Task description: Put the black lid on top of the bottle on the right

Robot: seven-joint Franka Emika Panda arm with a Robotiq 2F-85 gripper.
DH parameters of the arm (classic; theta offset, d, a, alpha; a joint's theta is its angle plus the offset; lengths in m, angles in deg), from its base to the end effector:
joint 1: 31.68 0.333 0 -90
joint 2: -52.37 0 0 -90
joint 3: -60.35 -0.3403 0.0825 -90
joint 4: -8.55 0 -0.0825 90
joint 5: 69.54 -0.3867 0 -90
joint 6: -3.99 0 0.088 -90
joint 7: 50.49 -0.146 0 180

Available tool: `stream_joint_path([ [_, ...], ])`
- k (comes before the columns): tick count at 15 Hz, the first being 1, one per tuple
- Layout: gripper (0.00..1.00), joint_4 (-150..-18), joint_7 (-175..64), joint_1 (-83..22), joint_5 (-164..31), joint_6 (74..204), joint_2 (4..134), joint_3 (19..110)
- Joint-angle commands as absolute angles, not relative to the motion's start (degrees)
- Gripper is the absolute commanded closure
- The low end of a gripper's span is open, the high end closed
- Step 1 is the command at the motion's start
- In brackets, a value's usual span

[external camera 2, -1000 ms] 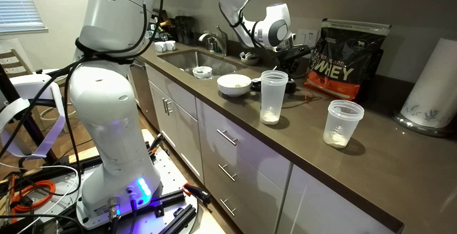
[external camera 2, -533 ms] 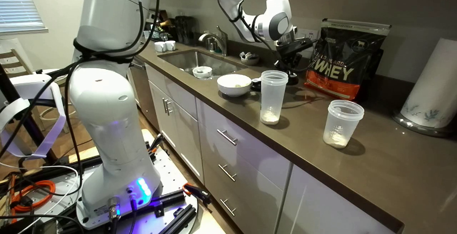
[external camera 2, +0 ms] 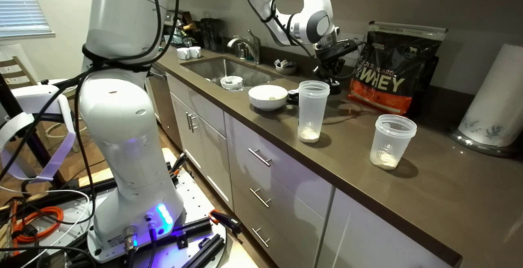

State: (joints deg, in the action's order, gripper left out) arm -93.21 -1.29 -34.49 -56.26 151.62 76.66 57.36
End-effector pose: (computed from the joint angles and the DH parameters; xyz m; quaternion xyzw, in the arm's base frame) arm 0.7120 -0.0022 0.3454 0.8539 0.4807 0.1414 0.1404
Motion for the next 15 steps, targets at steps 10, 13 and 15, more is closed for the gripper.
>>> stream_joint_path([
  [10,0.94,-107.6,-4.0,-34.4,-56.4,154.8,64.1,57.5],
  [13,0.94,-110.6,-4.7,-34.2,-56.4,154.8,61.0,57.6],
  [15,0.94,-112.3,-5.2,-33.9,-55.8,154.6,59.1,57.9],
])
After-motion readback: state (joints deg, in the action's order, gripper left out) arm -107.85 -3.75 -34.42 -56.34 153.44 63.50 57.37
